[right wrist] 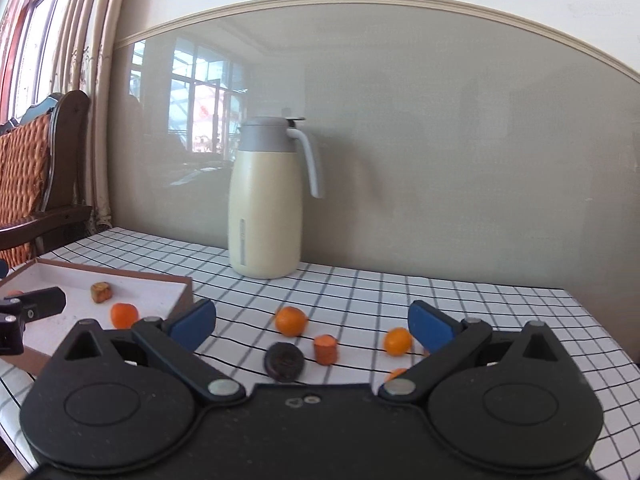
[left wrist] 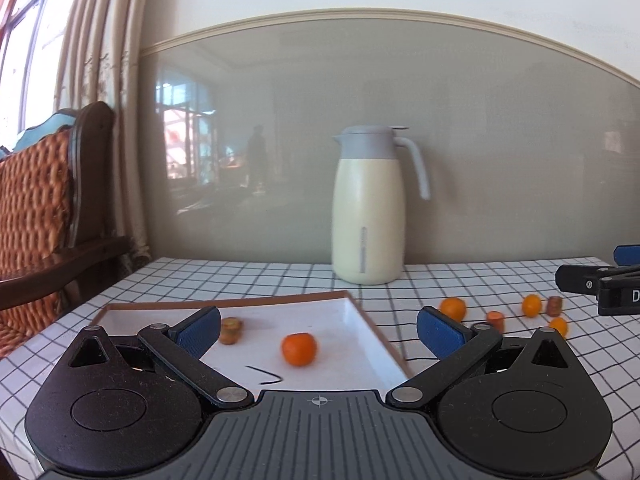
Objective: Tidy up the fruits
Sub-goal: 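Move both grippers back toward the remaining fruits on the table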
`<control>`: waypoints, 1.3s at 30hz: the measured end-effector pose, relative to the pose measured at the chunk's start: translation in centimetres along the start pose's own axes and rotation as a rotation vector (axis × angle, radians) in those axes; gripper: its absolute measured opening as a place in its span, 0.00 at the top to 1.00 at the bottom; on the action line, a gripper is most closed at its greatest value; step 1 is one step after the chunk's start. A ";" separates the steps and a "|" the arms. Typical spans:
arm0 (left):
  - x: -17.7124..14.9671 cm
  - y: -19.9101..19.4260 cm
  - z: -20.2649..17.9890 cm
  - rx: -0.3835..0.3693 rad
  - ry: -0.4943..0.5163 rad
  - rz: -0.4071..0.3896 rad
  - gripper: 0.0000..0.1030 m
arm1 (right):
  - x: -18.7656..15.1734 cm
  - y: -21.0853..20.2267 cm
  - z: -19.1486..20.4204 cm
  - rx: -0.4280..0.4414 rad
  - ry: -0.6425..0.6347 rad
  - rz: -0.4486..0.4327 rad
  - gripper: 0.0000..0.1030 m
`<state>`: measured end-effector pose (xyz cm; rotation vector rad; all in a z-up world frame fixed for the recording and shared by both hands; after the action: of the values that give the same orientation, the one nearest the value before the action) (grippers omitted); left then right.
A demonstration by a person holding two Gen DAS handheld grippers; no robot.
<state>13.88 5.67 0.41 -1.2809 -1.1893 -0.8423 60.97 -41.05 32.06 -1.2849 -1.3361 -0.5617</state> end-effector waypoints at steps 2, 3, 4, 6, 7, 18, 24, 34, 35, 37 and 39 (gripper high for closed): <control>-0.2 0.2 -1.2 -0.023 0.010 0.008 0.00 | -0.4 -0.3 -0.8 -0.016 -0.003 0.008 0.06; -0.3 0.3 -1.8 -0.032 0.017 0.012 0.00 | -0.8 -0.5 -1.3 -0.025 -0.004 0.012 0.06; -0.5 0.4 -2.6 -0.044 0.023 0.013 0.00 | -1.0 -0.6 -1.6 -0.031 -0.005 0.016 0.06; -0.7 0.6 -3.8 -0.066 0.031 0.015 0.00 | -1.6 -0.8 -2.4 -0.043 -0.005 0.026 0.06; -0.8 0.7 -4.5 -0.075 0.037 0.018 0.00 | -1.9 -0.8 -2.8 -0.048 -0.007 0.033 0.06; -2.0 3.2 -10.7 -0.138 0.096 0.034 0.00 | -3.9 0.6 -5.7 -0.074 -0.003 0.083 0.10; -3.3 5.2 -12.8 -0.158 0.104 0.072 0.00 | -5.1 2.6 -6.0 -0.078 -0.016 0.123 0.13; -3.9 9.6 -14.6 -0.162 0.121 0.144 0.00 | -5.8 6.6 -6.4 -0.037 0.022 0.173 0.34; -4.0 10.0 -14.7 -0.164 0.117 0.154 0.04 | -6.0 7.0 -6.4 -0.036 0.022 0.180 0.34; -4.2 11.0 -14.8 -0.163 0.109 0.185 0.14 | -6.2 7.6 -6.4 -0.031 0.016 0.202 0.35; -4.6 11.8 -14.8 -0.153 0.106 0.213 0.15 | -6.3 8.1 -6.4 -0.026 0.016 0.216 0.38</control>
<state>26.79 -7.69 -5.47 -1.4409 -0.8999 -0.8450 69.15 -46.61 25.05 -1.4220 -1.1621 -0.4386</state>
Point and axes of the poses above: each gripper's, at about its wrist camera, not at the fingertips, and y roughly the way its jaws point, z to its left, x to its top, the point moved 2 cm from there along y, roughly the way its jaws point, and after that the axes turned 9 degrees about -y, right-handed, at the moved point
